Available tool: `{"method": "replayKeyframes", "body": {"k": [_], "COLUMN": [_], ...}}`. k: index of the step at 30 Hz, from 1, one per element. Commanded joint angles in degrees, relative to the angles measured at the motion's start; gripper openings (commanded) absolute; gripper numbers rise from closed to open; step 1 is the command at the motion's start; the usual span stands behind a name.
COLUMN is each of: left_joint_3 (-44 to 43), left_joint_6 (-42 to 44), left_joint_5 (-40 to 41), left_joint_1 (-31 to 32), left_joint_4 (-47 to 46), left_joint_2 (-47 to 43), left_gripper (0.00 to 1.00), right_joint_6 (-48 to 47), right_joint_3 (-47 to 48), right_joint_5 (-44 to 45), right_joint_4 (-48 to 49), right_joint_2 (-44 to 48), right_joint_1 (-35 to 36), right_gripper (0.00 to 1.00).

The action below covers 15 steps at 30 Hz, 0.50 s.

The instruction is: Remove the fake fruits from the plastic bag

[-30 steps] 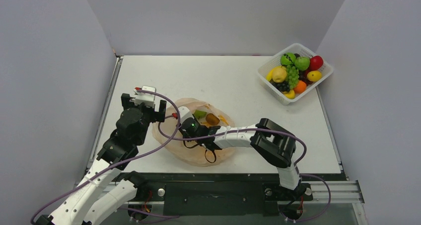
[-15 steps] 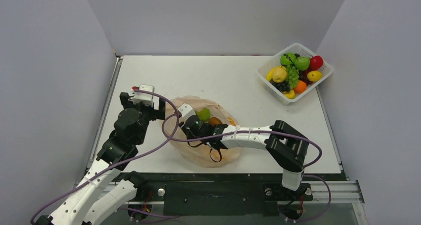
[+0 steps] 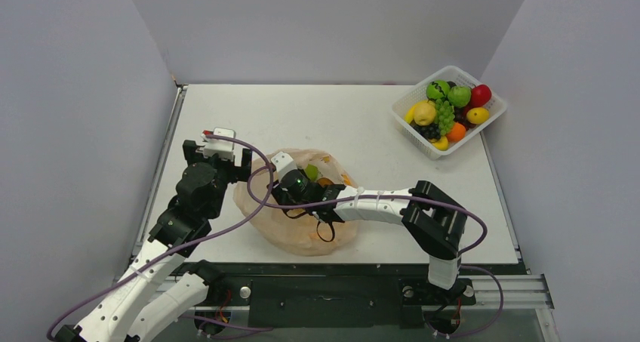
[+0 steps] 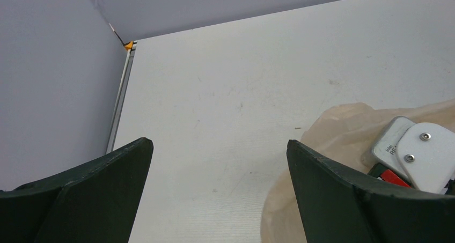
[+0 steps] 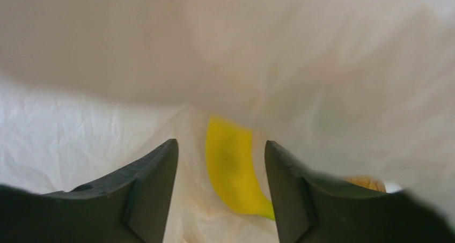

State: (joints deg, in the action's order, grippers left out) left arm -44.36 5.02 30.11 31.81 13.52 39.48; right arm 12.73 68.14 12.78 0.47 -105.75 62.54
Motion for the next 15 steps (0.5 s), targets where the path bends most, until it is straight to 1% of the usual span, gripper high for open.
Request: {"method": "replayKeyframes", "body": {"k": [1,7,10,12,15], "left_joint_3": [0.1,0.2,0.2,0.2,0.1], "left_joint_6": [0.2,0.1,0.1,0.1,0.2], "left_joint_5": [-1.3,-1.1,-1.1,-1.2,-1.1], "left_joint_1": [0.2,0.2,0.2,0.2,0.1], "left_joint_4": [0.2,0.1,0.2,0.2,0.2], "left_joint_2": [0.4,0.4,0.8,1.0,0.9], "left_gripper": [0.96,0.96,0.96,0.96,0.96], "right_joint_6": [1.5,1.5,1.7,1.8,1.7], "right_joint_3": [2.3,3.7,4.7,5.2,5.3], "right_joint_5": [2.1,1.5,0.6,0.2,1.2], "right_joint_4": [2.3,2.7,2.9,2.8,2.6], "right_joint_2": [-0.8,-3.7,-5.2,-6.9,-8.1], "right_joint_1": [-0.3,-0.3,-0.3,-0.3,-0.5], "right_gripper": [0.59,0.60,0.58,0.54,0.51]}}
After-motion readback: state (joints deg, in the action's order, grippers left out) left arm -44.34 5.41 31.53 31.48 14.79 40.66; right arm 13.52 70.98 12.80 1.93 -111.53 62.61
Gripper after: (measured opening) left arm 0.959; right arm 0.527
